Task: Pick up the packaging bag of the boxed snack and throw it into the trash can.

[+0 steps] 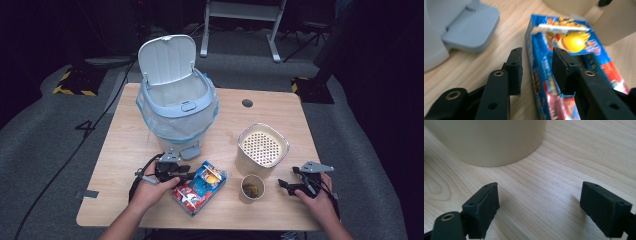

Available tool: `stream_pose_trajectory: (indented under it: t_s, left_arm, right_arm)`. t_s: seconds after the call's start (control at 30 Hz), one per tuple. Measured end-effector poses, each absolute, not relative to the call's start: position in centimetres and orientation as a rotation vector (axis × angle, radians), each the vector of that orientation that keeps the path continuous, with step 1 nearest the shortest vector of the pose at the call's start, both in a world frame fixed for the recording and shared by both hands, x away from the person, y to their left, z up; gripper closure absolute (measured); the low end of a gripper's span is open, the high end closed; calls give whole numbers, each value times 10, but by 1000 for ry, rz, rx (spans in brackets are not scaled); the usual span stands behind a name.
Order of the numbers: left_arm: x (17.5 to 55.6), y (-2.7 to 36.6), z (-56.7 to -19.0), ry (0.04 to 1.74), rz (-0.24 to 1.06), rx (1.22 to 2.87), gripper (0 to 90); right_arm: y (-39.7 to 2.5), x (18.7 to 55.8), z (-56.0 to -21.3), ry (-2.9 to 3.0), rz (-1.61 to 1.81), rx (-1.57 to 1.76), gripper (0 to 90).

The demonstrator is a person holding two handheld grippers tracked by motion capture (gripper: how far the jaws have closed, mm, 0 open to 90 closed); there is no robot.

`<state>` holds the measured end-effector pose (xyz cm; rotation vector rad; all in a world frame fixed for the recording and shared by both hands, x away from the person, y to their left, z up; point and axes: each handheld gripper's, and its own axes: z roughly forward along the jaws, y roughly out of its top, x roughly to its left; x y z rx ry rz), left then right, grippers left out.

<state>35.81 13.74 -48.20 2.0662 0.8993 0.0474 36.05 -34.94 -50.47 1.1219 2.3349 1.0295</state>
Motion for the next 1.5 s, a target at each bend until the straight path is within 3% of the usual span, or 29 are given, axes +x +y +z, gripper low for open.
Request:
stream_pose_trajectory:
  t_s: [0.3, 0.83, 1.33, 1.5]
  left_arm:
    - [359, 140, -487, 947, -34, 2037, 640]
    - [359, 138, -487, 943, -31, 2043, 648]
    - [359, 133, -494, 958, -80, 2083, 726]
    - [358, 131, -491, 952, -43, 2114, 774]
  right_arm:
    - [-349, 360, -505, 2335, 1030, 1122, 159]
    - [-349, 360, -505, 2335, 1030, 1122, 159]
    - [-349, 360, -505, 2335, 1030, 1122, 159]
    - [-349, 360, -505, 2335, 1030, 1122, 159]
